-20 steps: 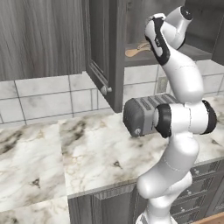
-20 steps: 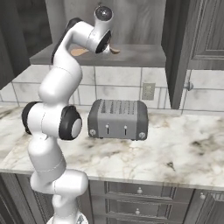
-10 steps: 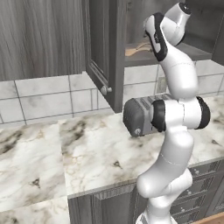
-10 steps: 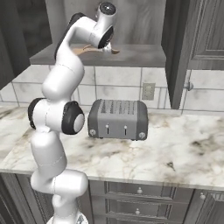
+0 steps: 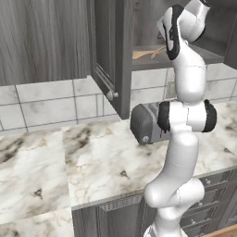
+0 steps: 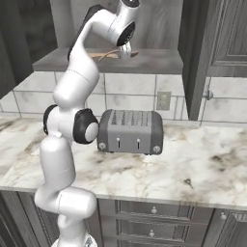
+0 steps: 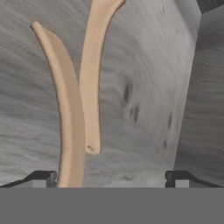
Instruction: Organize the utensils by type. Pick up the wooden spoons from the counter and place them in the open cabinet. Then pick up the metallic utensils from the counter and place them in the open drawer.
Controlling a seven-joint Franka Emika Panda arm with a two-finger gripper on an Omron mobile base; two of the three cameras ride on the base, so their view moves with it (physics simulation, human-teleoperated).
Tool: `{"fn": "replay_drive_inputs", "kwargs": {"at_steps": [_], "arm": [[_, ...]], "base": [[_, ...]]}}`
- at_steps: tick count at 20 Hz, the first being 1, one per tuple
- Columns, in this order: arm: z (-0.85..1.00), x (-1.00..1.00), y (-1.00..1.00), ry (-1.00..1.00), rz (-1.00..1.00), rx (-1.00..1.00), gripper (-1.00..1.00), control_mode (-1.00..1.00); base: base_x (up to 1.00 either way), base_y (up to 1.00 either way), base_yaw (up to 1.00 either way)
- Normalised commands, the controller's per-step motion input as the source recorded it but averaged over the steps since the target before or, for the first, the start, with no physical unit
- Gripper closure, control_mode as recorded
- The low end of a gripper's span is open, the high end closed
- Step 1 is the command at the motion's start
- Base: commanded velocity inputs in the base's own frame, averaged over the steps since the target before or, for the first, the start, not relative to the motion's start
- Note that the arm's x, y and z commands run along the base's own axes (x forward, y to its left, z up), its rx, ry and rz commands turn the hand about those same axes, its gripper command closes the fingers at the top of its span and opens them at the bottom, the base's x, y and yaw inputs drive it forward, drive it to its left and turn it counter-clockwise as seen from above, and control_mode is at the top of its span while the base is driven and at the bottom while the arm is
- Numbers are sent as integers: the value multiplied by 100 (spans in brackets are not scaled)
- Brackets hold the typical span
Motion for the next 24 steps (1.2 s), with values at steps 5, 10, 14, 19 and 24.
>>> {"fn": "replay_drive_inputs", "kwargs": {"at_steps": [5,10,14,19,24], "arm": [[-8,-27,-23,0,6,-1,-100,-100],[-49,9,0,-2,12,-13,-100,-100],[-38,0,0,-31,16,-8,-100,-100],[-43,-19,0,-61,20,-3,-100,-100],[-86,-69,16,-73,18,-8,-100,-100]], "base": [[0,0,0],[0,0,0],[0,0,0],[0,0,0],[0,0,0]]}}
